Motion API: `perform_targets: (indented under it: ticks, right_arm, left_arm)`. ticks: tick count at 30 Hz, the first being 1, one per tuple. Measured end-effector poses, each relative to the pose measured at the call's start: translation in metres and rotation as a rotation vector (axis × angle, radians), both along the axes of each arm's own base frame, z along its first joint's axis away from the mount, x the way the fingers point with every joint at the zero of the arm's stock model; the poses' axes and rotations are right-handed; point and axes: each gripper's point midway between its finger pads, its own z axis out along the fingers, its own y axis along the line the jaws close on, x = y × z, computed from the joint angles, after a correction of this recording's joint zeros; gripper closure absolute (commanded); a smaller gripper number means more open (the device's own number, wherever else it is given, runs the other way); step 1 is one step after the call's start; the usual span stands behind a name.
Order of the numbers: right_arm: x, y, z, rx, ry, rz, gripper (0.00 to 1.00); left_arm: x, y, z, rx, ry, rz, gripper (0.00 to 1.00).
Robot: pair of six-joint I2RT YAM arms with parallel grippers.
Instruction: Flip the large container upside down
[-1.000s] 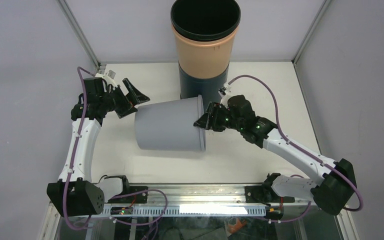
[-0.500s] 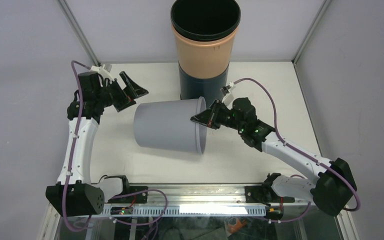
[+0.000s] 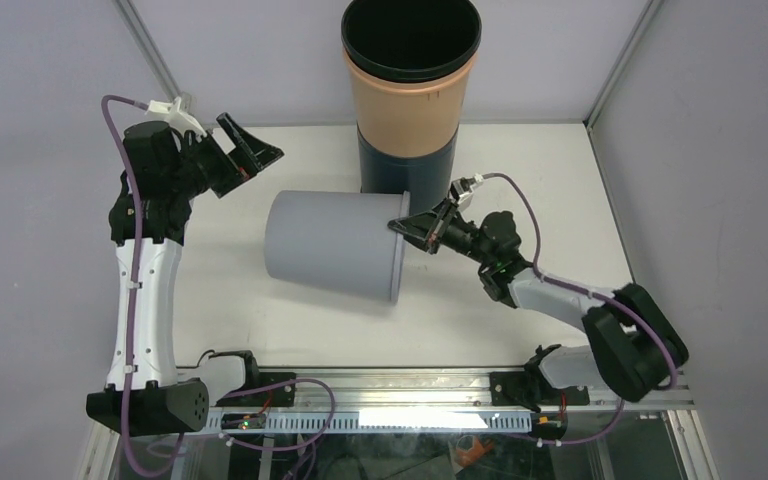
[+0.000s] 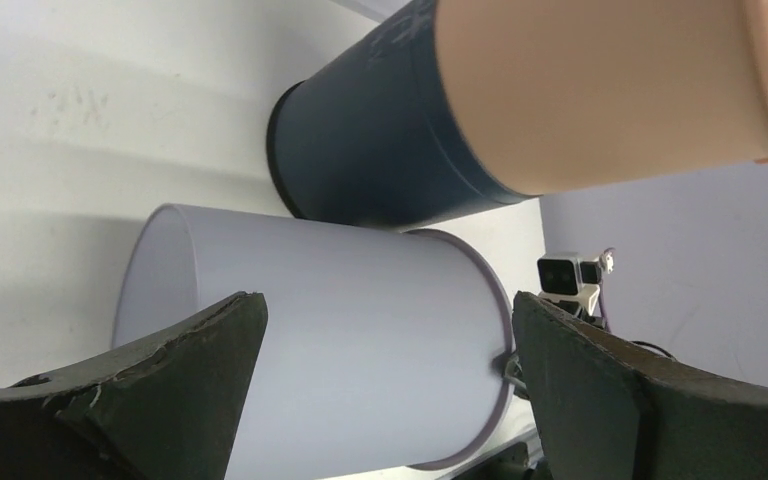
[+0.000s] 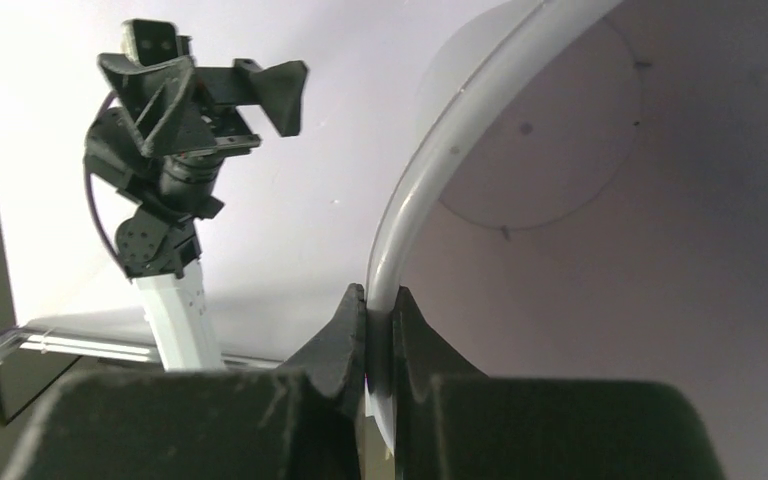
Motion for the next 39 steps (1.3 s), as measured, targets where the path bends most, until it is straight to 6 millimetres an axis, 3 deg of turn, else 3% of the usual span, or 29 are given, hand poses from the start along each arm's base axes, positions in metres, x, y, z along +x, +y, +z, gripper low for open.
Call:
perform_targets:
  ticks: [7, 11, 17, 24, 28, 34, 39]
  right_arm:
    - [0.011, 0.019, 0.002, 0.195, 0.047, 0.068, 1.0]
    - [0.006, 0.013, -0.005, 0.265, 0.074, 0.07, 1.0]
    - [-0.002, -0.001, -0.021, 0.271, 0.103, 0.045, 1.0]
    - [0.001, -0.024, -0.063, 0.207, 0.205, -0.021, 1.0]
    - [0.003, -0.032, -0.073, 0.191, 0.227, -0.033, 0.96]
    - [0.004, -0.031, -0.087, 0.163, 0.253, -0.03, 0.79]
    - [-0.003, -0.034, -0.125, 0.068, 0.304, -0.038, 0.62]
  left_arm:
    - [0.004, 0.013, -0.04, 0.015, 0.117, 0.068, 0.01]
    - [0.004, 0.015, -0.044, 0.019, 0.131, 0.079, 0.01]
    - [0.002, 0.012, -0.022, 0.015, 0.067, 0.063, 0.01]
    - [-0.011, 0.001, 0.046, -0.012, -0.127, 0.009, 0.01]
    - [-0.019, -0.004, 0.073, -0.021, -0.216, -0.016, 0.01]
    - [-0.019, -0.007, 0.069, -0.033, -0.215, -0.041, 0.01]
    - [-0.017, -0.011, 0.054, -0.053, -0.172, -0.062, 0.01]
